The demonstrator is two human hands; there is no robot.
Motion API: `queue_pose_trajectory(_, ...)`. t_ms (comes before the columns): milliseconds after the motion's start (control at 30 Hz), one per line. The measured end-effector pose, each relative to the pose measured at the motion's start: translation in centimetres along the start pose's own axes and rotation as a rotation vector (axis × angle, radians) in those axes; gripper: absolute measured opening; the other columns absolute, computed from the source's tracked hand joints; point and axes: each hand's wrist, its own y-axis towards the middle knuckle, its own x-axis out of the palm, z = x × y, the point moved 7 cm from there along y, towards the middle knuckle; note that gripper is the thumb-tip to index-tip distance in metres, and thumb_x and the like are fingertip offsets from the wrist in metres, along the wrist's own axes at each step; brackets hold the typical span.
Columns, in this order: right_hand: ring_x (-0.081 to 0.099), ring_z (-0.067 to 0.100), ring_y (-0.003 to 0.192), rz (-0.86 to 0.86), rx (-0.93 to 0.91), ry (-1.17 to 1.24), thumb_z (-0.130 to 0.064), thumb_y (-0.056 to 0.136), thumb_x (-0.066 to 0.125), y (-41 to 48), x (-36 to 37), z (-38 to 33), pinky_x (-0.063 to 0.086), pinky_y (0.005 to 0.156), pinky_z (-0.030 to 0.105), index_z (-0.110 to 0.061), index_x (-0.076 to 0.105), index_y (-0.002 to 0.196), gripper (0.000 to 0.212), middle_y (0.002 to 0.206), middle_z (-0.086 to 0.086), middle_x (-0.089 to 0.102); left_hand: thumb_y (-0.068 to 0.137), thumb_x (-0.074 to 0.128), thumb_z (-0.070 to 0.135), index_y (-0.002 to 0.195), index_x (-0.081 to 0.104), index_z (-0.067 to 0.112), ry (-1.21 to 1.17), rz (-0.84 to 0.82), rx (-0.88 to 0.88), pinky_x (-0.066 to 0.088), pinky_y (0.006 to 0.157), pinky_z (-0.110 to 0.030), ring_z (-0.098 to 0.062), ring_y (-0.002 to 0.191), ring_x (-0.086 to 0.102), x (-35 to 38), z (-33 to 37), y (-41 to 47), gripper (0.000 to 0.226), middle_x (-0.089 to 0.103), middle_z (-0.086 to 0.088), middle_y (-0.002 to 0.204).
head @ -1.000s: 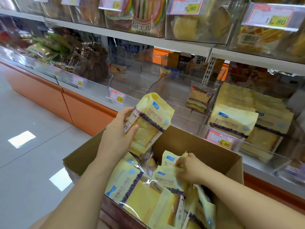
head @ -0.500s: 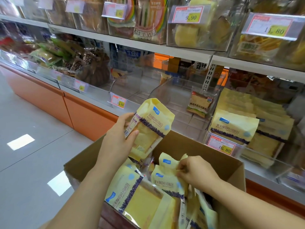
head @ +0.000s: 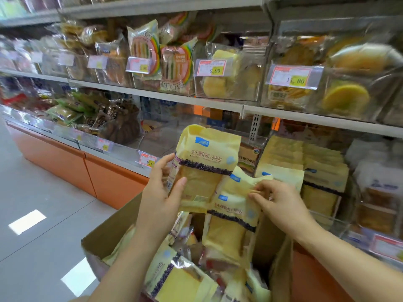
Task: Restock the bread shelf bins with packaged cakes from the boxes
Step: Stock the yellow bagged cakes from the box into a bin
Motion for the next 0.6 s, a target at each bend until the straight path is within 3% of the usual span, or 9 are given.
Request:
queue_pose_trajectory(100,0.052,0.0,0.063,0.048,0.055,0.083,-0.021,0.086,0.068,-0.1,-4.2,0.9,0.039,0.056,0.012,-0.023,0.064,0.074,0.013,0.069,-0.011,0.059,0.093,0.058,0.016,0.127,0.039,0.049,-0.055,-0.005,0.053,0.052,0.089,-0.039,-0.007,0.104,0.056,1.8,3.4,0.3,0.05,0.054,0.02,0.108)
queue_pose_trajectory(267,0.054,0.005,0.067,0.205,0.067,0.055,-0.018,0.084,0.071,-0.9,-12.3,3.3,0.041,0.06,0.011,-0.014,0.071,0.081,0.004,0.076,-0.008,0.065,0.092,0.058,0.005,0.125,0.039,0.045,-0.139,-0.09,0.149,0.047,0.078,-0.014,0.002,0.094,0.056,6.9,8.7,0.4,0.055,0.056,0.024,0.098)
queue_pose_trajectory(367,0.054,0.004,0.068,0.294,0.07,0.004,-0.016,0.084,0.07,-1.6,-16.5,5.0,0.046,0.066,0.026,-0.012,0.072,0.086,0.005,0.074,-0.009,0.063,0.093,0.057,0.004,0.127,0.038,0.042,-0.172,-0.16,0.173,0.044,0.075,-0.007,0.007,0.095,0.055,10.5,11.0,-0.1,0.054,0.055,0.025,0.1)
queue_pose_trajectory(533,0.049,-0.004,0.064,0.404,0.05,-0.066,-0.012,0.084,0.069,-1.7,-19.9,7.7,0.035,0.059,0.009,-0.013,0.071,0.083,0.002,0.07,-0.01,0.059,0.094,0.056,0.009,0.124,0.037,0.044,-0.161,-0.238,0.191,0.041,0.075,-0.004,0.007,0.093,0.055,15.2,13.0,-0.6,0.05,0.055,0.019,0.104)
queue_pose_trajectory(600,0.049,-0.004,0.065,0.408,0.037,-0.067,-0.01,0.084,0.067,-1.3,-19.8,8.7,0.034,0.059,0.008,-0.014,0.07,0.083,0.005,0.073,-0.007,0.061,0.094,0.056,0.01,0.125,0.037,0.042,-0.156,-0.273,0.185,0.041,0.075,-0.004,0.009,0.095,0.055,16.8,13.1,-0.5,0.048,0.056,0.018,0.106)
